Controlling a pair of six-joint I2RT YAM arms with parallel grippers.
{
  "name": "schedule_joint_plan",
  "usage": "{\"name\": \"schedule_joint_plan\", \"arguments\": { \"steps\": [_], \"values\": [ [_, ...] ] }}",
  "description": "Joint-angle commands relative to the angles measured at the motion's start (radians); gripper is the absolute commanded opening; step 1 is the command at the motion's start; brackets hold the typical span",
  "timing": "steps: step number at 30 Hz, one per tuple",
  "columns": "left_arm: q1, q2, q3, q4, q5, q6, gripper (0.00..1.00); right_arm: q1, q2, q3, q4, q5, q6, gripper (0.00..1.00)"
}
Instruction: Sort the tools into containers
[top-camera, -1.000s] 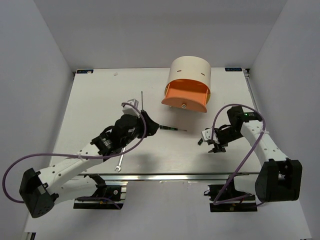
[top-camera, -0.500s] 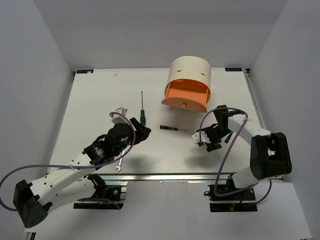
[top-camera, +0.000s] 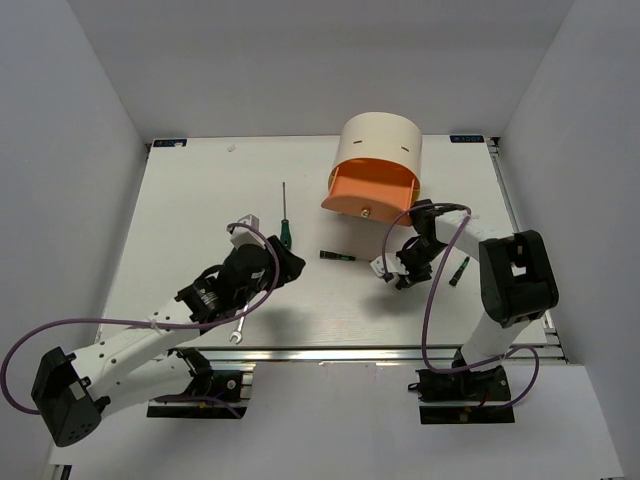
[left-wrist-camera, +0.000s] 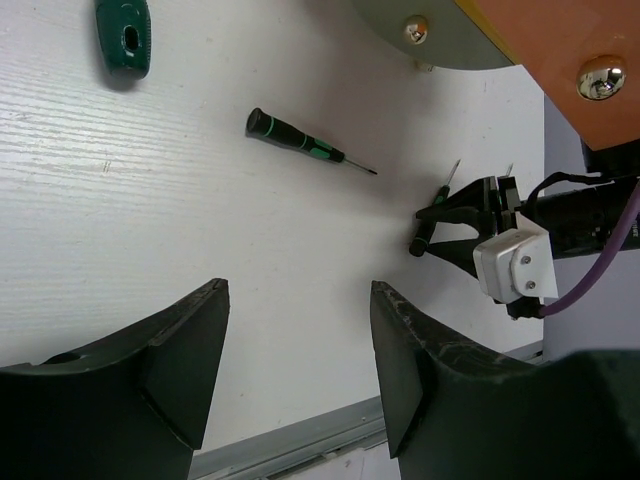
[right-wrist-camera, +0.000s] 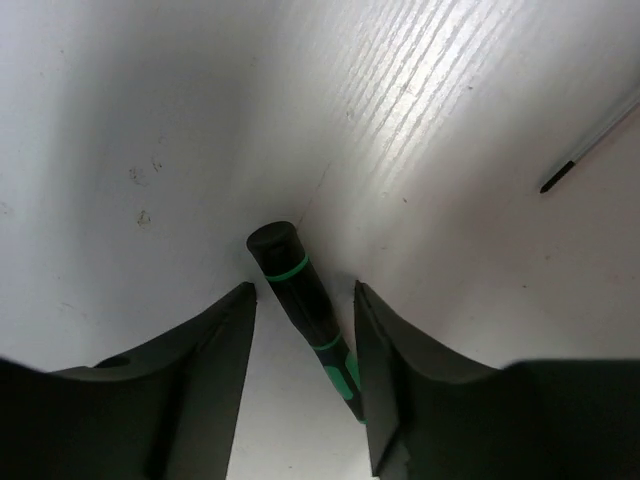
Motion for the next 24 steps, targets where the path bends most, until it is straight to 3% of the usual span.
{"name": "schedule_joint_plan", "arguments": {
  "steps": [1, 4, 8, 9, 14, 19, 24],
  "values": [
    [0.001, -0.001, 0.045, 0.009, -0.012, 0.013, 0.68, 0.016, 0.044, 0.043, -0.102, 0.049, -0.030, 0.48],
    [0.001, -0.003, 0.041, 0.024, -0.015, 0.013, 0.69, 0.019, 0.041, 0.003, -0.091, 0.063, -0.038, 0.41],
    [-0.001, 0.002, 0.041, 0.038, -0.020, 0.005, 0.68, 0.022, 0.021, -0.028, -0.107, 0.048, -0.020, 0.11],
    [-0.001, 0.003, 0.042, 0.041, -0.026, 0.004, 0.68, 0.022, 0.001, -0.038, -0.105, 0.043, -0.013, 0.09],
    [0.001, 0.017, 0.016, 0.090, -0.058, -0.063, 0.68, 0.022, -0.104, -0.109, -0.101, -0.026, 0.068, 0.02],
    [-0.001, 0.077, -0.005, 0.196, -0.080, -0.142, 0.68, 0.021, -0.278, -0.131, -0.134, -0.144, 0.261, 0.00],
    [0.001, 0.231, 0.085, 0.186, -0.063, -0.229, 0.66, 0.021, -0.466, -0.027, -0.229, -0.323, 0.370, 0.00]
  ]
}}
